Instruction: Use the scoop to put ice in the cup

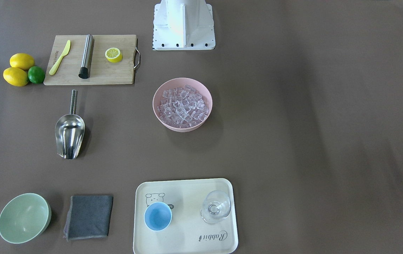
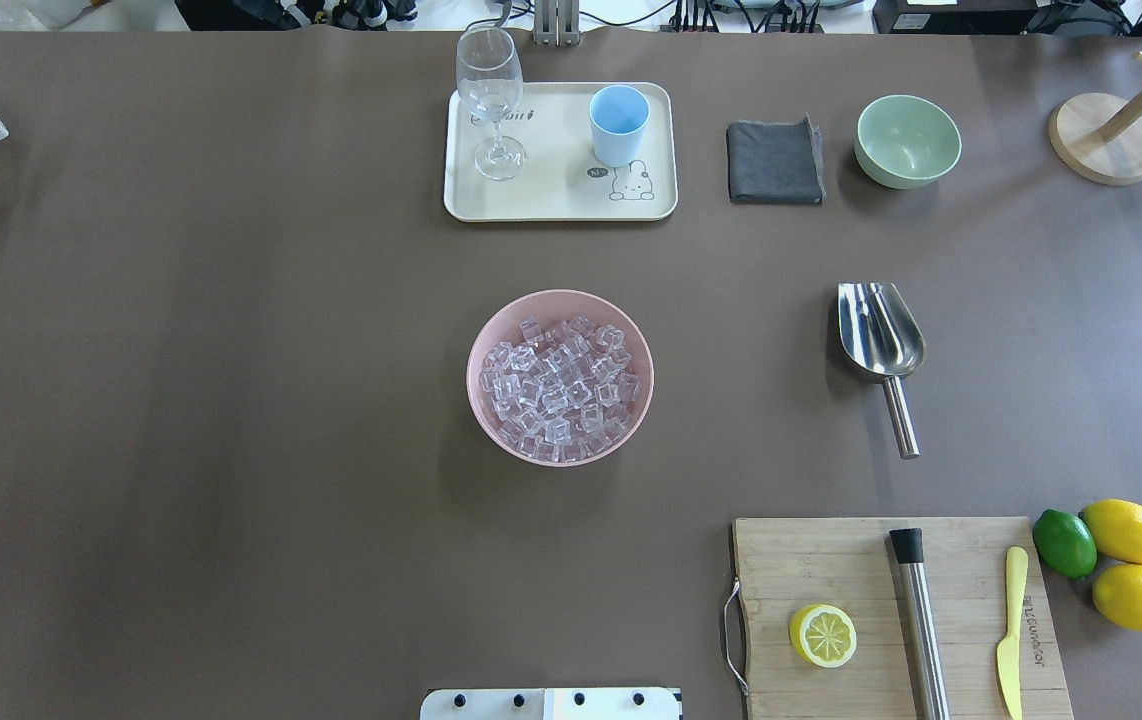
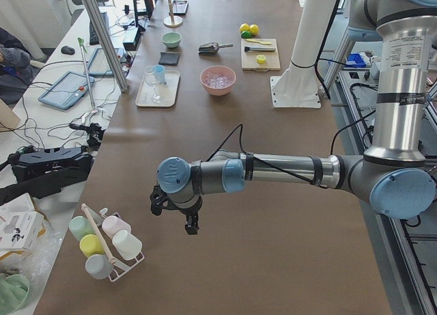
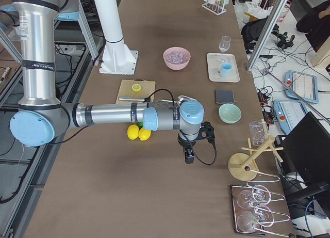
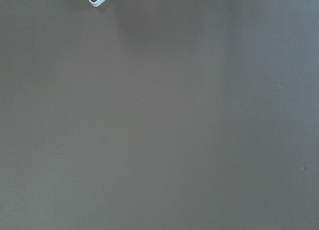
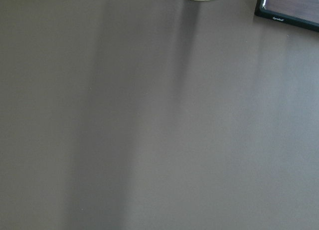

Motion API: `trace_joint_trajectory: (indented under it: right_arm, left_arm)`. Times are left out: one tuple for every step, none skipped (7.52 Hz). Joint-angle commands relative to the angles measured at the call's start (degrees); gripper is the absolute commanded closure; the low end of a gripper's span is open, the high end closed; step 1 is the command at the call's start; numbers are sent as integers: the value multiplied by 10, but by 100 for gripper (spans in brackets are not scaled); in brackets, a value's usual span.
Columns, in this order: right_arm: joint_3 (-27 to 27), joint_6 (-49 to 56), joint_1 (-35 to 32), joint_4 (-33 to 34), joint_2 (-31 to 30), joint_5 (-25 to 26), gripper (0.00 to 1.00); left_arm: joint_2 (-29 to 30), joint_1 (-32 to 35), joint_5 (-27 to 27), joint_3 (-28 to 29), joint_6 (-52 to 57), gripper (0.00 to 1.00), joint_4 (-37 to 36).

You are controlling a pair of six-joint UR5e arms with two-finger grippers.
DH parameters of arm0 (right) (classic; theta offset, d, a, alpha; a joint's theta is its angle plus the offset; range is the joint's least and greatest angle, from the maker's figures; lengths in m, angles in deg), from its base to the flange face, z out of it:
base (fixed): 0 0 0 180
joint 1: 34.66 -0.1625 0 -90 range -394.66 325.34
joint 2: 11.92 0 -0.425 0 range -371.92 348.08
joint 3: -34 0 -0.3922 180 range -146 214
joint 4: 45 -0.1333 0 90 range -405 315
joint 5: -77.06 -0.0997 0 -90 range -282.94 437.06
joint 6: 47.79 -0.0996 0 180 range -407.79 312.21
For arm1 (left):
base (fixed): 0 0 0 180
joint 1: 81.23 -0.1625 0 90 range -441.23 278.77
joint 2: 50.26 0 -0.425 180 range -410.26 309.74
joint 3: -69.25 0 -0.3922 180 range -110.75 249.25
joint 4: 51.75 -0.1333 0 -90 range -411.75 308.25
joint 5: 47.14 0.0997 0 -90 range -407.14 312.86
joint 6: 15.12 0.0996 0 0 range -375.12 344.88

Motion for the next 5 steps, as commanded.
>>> trace_joint_trajectory:
  right_arm:
    - [2, 2, -7, 8, -6, -6, 0]
    - [2, 2, -7, 11, -6, -6, 0]
    - [2, 2, -7, 12, -6, -5, 0]
    - [5, 1, -7, 11, -4, -6, 0]
    - [11, -5, -6, 6, -5, -9, 0]
  left_arm:
    - [5, -2, 3, -13, 0, 2, 4]
    - [4, -2, 3, -15, -6, 2, 3]
    - [0, -2, 3, -20, -25, 2, 3]
    - [-1, -3, 3, -21, -25, 2, 3]
    - [-1, -3, 3, -22, -25, 2, 3]
